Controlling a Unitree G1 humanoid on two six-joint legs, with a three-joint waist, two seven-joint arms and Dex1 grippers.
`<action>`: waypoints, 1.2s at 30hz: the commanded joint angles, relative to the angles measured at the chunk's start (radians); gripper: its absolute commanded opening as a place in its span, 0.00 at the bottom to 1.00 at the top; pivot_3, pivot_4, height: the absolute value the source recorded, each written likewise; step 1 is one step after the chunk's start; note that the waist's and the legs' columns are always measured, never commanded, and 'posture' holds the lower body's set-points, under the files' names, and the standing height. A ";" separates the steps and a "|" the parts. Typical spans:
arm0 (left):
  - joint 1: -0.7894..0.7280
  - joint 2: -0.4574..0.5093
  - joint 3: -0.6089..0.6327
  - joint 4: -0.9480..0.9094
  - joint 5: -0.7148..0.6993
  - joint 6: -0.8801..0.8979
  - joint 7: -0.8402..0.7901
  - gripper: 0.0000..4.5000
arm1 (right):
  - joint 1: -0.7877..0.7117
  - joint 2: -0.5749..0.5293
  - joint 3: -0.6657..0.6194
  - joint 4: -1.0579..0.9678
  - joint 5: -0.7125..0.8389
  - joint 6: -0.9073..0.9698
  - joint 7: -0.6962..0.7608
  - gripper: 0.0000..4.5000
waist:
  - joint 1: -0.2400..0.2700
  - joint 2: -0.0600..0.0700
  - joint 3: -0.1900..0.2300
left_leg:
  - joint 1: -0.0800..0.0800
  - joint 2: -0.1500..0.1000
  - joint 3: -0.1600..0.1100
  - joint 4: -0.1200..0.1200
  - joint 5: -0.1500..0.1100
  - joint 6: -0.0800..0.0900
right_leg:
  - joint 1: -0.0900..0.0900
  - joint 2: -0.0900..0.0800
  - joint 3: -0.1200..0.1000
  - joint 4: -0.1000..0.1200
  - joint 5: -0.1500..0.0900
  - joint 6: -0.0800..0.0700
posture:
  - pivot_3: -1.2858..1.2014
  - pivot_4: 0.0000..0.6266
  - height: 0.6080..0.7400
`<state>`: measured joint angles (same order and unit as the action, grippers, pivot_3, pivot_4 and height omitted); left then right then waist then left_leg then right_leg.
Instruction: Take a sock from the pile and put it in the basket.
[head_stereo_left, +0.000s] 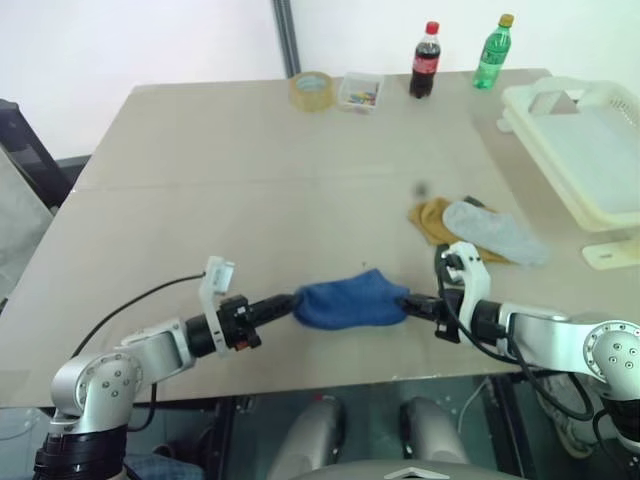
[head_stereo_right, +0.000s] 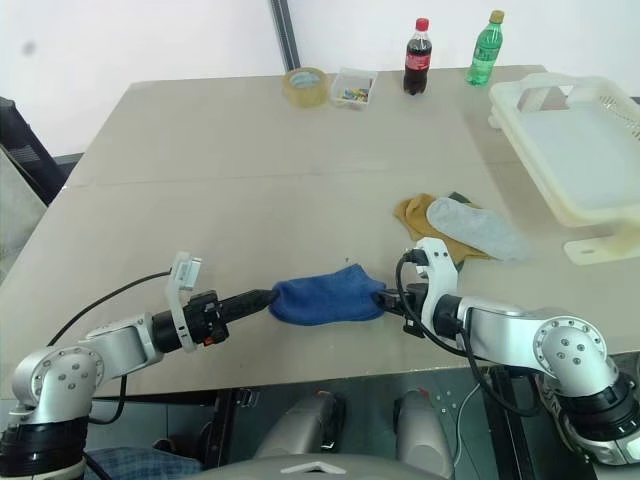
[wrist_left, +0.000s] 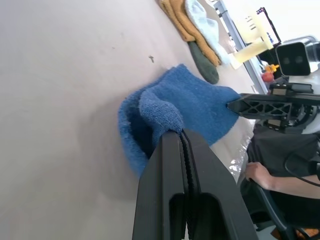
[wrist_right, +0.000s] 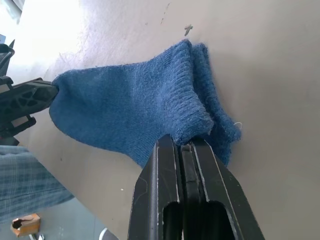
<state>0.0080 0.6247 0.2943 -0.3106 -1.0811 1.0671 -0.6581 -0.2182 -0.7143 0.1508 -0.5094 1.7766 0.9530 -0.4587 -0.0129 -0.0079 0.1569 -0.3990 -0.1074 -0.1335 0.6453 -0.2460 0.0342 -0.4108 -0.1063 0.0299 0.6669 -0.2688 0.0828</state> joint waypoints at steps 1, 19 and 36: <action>-0.009 -0.014 0.013 -0.007 -0.005 -0.033 -0.007 0.01 | 0.009 -0.010 -0.007 -0.019 0.004 -0.008 0.019 0.00 | 0.000 0.000 0.000 | 0.000 0.000 0.000 0.000 0.000 0.000 | 0.000 0.000 0.000 0.000 0.000 0.000 | 0.52 0.24 1.00; 0.028 -0.015 -0.059 -0.029 0.084 -0.095 -0.026 0.00 | -0.018 -0.134 -0.040 -0.113 -0.413 -0.028 0.380 0.48 | 0.002 0.000 0.000 | 0.000 0.000 0.000 0.000 -0.001 0.002 | 0.001 0.003 -0.001 -0.002 0.000 0.000 | 0.52 0.24 1.00; 0.001 -0.010 -0.095 -0.003 0.147 -0.115 -0.062 0.00 | -0.149 0.044 0.318 0.120 -1.258 -0.397 1.055 0.48 | 0.002 0.000 0.000 | 0.000 0.000 0.000 0.000 0.000 0.000 | 0.001 0.002 -0.001 -0.002 0.000 0.000 | 0.52 0.24 1.00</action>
<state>0.0083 0.6092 0.1958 -0.3022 -0.9350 0.9657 -0.7060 -0.3587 -0.6819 0.4584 -0.4120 0.5556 0.5832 0.5469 -0.0108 -0.0082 0.1567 -0.3994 -0.1073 -0.1341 0.6456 -0.2458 0.0338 -0.4103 -0.1043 0.0283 0.6647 -0.2684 0.0828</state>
